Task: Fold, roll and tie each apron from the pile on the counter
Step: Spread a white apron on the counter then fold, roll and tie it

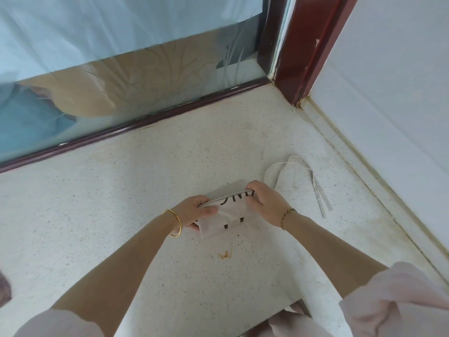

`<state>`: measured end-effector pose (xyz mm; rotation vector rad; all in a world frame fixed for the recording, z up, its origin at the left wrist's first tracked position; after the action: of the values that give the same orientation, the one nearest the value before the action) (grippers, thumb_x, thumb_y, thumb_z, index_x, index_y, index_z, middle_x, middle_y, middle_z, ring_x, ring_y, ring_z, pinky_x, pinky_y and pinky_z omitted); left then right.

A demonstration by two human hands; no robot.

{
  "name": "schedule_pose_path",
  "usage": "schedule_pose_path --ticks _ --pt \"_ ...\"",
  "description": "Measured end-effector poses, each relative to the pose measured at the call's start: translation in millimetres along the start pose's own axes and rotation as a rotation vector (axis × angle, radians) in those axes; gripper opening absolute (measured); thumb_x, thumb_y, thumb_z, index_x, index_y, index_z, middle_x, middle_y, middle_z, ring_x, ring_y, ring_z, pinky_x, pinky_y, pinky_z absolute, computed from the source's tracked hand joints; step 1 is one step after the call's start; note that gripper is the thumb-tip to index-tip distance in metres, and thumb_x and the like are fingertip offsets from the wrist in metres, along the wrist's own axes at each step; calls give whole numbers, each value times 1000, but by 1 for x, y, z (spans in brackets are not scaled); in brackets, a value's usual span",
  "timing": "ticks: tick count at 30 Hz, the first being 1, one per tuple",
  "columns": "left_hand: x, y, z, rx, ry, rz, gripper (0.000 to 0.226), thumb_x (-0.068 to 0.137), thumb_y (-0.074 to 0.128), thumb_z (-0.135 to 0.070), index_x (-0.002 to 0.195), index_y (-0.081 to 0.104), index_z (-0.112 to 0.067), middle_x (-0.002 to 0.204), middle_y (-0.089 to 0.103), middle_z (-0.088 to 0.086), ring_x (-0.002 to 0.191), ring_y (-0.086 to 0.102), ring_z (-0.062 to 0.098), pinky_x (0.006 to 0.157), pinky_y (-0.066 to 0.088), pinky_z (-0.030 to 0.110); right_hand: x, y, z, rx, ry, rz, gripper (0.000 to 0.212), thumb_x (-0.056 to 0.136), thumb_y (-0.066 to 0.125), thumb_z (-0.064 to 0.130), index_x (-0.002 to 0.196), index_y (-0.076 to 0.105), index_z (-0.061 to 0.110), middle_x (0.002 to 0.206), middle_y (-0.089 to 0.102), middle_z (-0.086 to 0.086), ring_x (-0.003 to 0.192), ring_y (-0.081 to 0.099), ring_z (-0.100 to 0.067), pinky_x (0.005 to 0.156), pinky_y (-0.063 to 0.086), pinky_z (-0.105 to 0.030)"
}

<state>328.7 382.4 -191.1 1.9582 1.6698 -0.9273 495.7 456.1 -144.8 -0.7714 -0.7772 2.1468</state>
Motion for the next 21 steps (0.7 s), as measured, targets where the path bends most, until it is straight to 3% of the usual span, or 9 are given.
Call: schedule_pose_path --ticks 5,10,16,21 --pt "-2 -10 1 -79 -17 -37 13 89 63 -15 102 61 -14 96 65 6 84 66 18 75 59 34 18 6 6 -168 40 0 18 99 36 27 111 40 14 96 49 -7 72 55 -28 65 49 -38" --pt "-6 -23 8 -78 10 -133 11 94 55 -13 102 57 -19 99 63 9 90 65 26 72 59 39 34 12 12 -184 96 1 20 99 34 29 115 37 17 98 47 -5 77 57 -28 72 52 -40" --pt "-4 -32 -5 163 57 -318 7 97 48 -19 102 46 -15 95 53 7 84 61 30 55 58 35 40 18 6 -296 163 5 23 99 35 17 121 35 14 103 47 -9 73 53 -25 62 44 -33" --pt "-6 -38 -8 334 60 -455 13 98 43 -22 104 40 -12 87 55 9 77 63 34 65 57 44 42 23 7 -417 195 26 39 86 45 -1 120 32 14 97 39 -6 68 44 -20 59 41 -31"
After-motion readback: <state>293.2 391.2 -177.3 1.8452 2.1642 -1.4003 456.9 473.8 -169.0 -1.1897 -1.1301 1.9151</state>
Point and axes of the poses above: each hand's wrist, its own x-axis towards the middle knuckle, its own y-axis out of the palm, z = x × y, the point moved 9 cm from there along x, towards the middle knuckle
